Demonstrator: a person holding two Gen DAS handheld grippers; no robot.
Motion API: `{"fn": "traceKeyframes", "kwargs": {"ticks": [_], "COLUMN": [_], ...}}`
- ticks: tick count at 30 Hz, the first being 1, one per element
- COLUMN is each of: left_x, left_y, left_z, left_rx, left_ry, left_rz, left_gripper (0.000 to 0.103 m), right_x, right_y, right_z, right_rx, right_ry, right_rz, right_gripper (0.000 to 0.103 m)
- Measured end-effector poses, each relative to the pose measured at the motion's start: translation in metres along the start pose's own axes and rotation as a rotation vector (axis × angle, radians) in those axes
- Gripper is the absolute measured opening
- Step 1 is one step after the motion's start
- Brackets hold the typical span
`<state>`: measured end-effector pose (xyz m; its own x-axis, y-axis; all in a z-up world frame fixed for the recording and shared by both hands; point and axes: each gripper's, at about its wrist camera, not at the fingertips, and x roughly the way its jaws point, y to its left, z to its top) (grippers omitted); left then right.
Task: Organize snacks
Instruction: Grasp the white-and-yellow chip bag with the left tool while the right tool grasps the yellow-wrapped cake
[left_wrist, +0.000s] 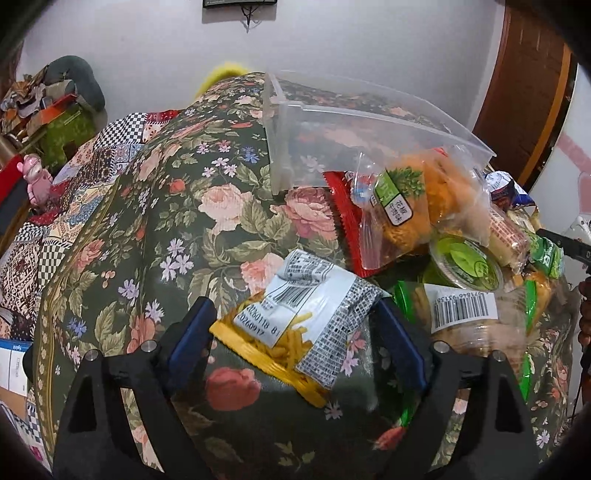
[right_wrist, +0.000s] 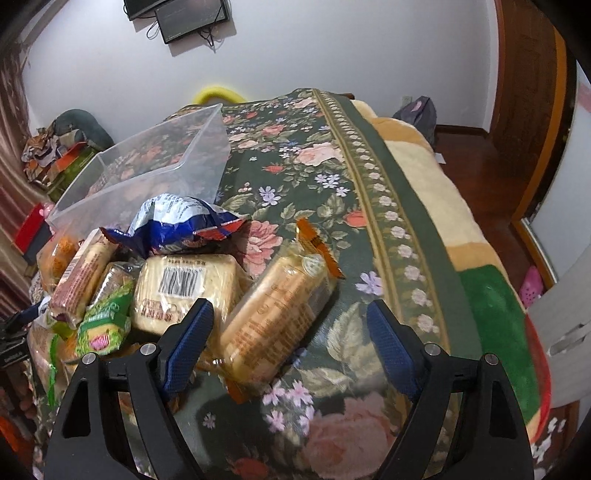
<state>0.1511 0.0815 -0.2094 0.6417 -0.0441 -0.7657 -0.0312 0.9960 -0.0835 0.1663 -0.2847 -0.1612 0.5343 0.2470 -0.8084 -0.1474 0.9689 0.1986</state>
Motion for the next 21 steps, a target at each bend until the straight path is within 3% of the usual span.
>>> {"fn": "traceKeyframes", "kwargs": {"ticks": [4, 6, 9, 11, 21], "left_x": [0.001, 0.001, 0.001, -0.002, -0.018], "left_y": [-0.001, -0.001, 0.001, 0.002, 0.012], "left_z": [0.000, -0.001, -0.004, -0.006, -0.018], "left_rx": [-0.002, -0.003, -0.005, -0.003, -0.035], "left_ry": [-0.011, -0.023, -0.032, -0.038, -0.049], "left_rz": [-0.005, -0.007, 0.005, 0.023, 0.056], "left_gripper": [0.089, 0.088, 0.081, 0.070, 0.061], "right_x": [0.005, 0.004, 0.002, -0.001, -0.011], "right_y": [-0.002, -0.003, -0.004, -0.006, -0.015], "right_z": [0.005, 0.004, 0.000, -0.002, -0.007], "right_rx": [0.022, 0.030, 0.036, 0.035, 0.037], "right_ry": [0.007, 0.008, 0.013, 0.020, 0.030], "right_rz": [0.022, 0.039, 0.053, 0.062, 0.060], "right_gripper": [0.082, 0.077, 0.069, 0.064, 0.045]}}
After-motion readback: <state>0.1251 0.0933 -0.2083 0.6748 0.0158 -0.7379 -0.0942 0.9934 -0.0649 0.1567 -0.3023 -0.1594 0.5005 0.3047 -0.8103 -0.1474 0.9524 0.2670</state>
